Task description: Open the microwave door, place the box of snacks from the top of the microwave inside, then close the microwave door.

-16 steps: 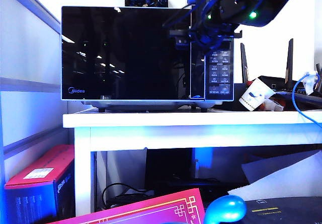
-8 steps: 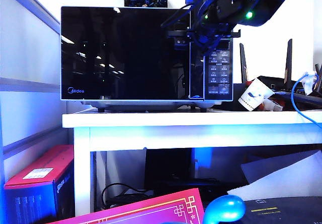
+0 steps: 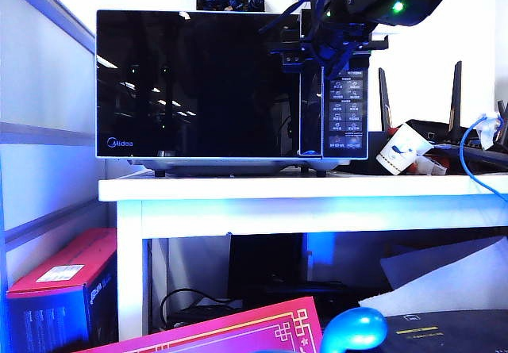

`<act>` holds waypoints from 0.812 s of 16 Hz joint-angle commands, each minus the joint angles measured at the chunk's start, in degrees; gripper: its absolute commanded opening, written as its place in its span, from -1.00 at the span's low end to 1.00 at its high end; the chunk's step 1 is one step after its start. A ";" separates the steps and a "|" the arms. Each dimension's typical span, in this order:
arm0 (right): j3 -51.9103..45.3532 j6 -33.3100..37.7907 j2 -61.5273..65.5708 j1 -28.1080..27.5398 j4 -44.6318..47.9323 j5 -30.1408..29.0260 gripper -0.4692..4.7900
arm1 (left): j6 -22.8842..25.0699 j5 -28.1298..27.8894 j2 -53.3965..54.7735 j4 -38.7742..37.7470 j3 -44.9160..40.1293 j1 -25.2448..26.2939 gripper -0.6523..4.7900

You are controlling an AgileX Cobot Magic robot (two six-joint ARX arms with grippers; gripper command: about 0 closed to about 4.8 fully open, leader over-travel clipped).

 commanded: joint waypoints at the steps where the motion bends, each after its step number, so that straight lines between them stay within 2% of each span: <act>1: 0.26 -0.07 -0.46 0.09 -0.37 -0.81 -0.41 | -0.02 0.04 -0.22 0.50 0.28 -0.02 -0.78; 6: 0.26 -0.09 -1.57 0.66 -1.66 -0.66 -0.45 | -0.04 0.04 -0.22 0.48 0.28 -0.02 -0.78; 13: 0.26 -0.04 -5.51 0.77 -8.31 -0.66 -0.45 | -0.04 0.07 -0.22 0.46 0.28 -0.02 -0.78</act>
